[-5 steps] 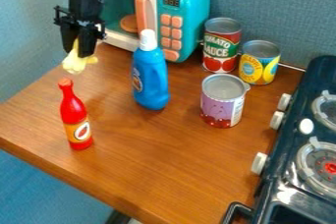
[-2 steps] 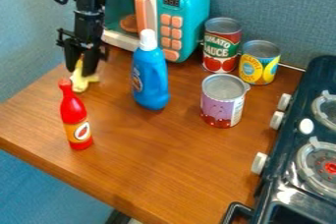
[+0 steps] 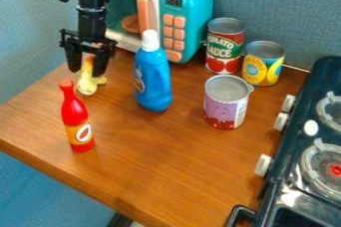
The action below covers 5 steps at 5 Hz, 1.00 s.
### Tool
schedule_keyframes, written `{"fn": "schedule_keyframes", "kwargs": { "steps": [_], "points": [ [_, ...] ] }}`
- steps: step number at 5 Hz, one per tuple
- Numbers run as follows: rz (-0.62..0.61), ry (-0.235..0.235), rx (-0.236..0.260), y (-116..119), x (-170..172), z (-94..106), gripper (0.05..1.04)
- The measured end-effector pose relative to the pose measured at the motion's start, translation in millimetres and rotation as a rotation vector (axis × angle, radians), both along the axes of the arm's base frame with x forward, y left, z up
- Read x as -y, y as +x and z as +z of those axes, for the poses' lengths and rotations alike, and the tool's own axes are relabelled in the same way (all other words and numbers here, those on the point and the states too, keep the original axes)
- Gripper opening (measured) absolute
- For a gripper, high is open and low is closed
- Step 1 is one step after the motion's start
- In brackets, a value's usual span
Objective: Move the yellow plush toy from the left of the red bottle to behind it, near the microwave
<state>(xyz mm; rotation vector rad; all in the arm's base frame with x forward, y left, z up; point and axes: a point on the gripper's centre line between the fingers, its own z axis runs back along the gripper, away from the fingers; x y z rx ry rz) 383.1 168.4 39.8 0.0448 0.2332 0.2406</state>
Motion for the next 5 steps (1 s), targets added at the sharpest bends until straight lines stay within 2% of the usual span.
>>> {"fn": "schedule_keyframes", "kwargs": {
  "steps": [1, 2, 3, 4, 5],
  "points": [
    [0.035, -0.023, 0.004, -2, 1, -3.9, 1.014],
    [0.056, -0.042, 0.020, -9, -2, -1.8, 1.010],
    [0.016, -0.020, 0.072, -15, -4, 28.2, 1.009],
    [-0.065, -0.020, 0.045, -37, 1, 55.5, 1.009],
    [-0.105, 0.008, -0.044, -75, 7, 60.7, 1.009]
  ]
}}
